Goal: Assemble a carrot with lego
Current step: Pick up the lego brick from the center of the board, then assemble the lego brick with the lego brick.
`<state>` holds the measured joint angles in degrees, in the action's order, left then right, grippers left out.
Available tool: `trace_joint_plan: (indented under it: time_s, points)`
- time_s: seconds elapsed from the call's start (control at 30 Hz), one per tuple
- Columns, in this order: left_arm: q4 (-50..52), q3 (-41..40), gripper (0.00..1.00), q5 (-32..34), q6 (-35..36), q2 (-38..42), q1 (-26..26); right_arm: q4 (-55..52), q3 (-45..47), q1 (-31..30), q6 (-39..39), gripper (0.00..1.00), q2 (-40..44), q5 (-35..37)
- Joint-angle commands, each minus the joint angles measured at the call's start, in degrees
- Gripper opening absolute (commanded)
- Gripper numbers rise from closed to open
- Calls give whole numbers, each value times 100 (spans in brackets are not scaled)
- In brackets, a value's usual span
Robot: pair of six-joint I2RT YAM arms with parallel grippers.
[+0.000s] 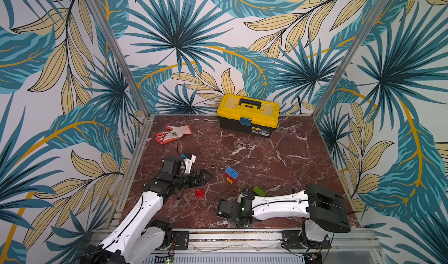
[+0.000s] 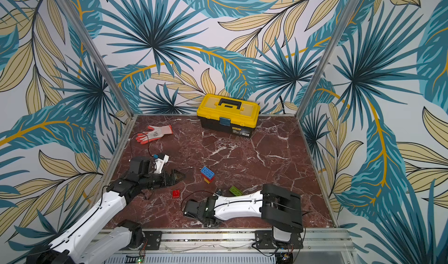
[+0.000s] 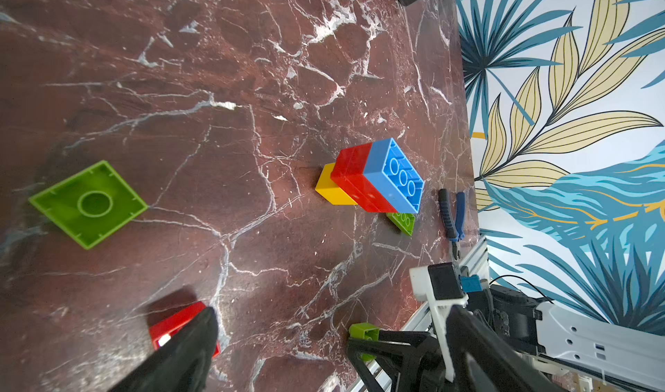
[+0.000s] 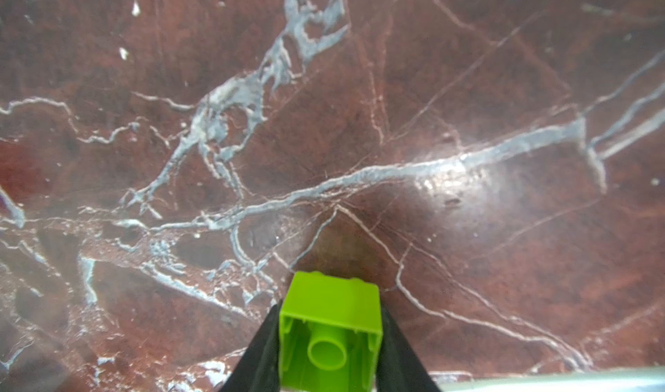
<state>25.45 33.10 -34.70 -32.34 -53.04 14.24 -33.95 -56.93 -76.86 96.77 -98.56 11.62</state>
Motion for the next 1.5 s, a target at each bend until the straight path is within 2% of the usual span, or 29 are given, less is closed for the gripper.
trace_joint_plan:
  time_s: [0.0,0.13,0.23,0.43,0.57,0.7,0.9,1.13,1.27,1.47]
  points:
    - [-102,-93,99,-45,122,24,-44,-205,32,46,-124,40,-41,-74]
    - [-111,-87,99,-47,122,17,-46,-353,-13,133,-398,36,3,-205]
    - [-112,-93,100,-46,122,12,-53,-873,-341,202,-1041,33,76,-222]
    - [-123,-84,99,9,127,-54,-65,-2480,-1423,312,-3338,34,251,16]
    - [-291,-156,99,85,101,-234,-70,-3259,-2029,469,-5194,34,460,215]
    - [-784,-294,99,-14,-47,-567,-62,-3751,-2644,1146,-6963,34,420,235]
    - [-1424,-28,99,-339,-3,-1294,54,-3717,-3455,2190,-8896,34,-37,43]
    - [-1849,445,99,-549,-151,-2072,340,-3719,-4364,2849,-10152,34,-856,-793]
    - [-1923,607,99,-547,-155,-2328,391,-3736,-4746,3316,-10342,34,-1145,-1531]
    - [-2031,645,99,-572,-130,-2624,392,-3706,-5082,3375,-10575,34,-1428,-1599]
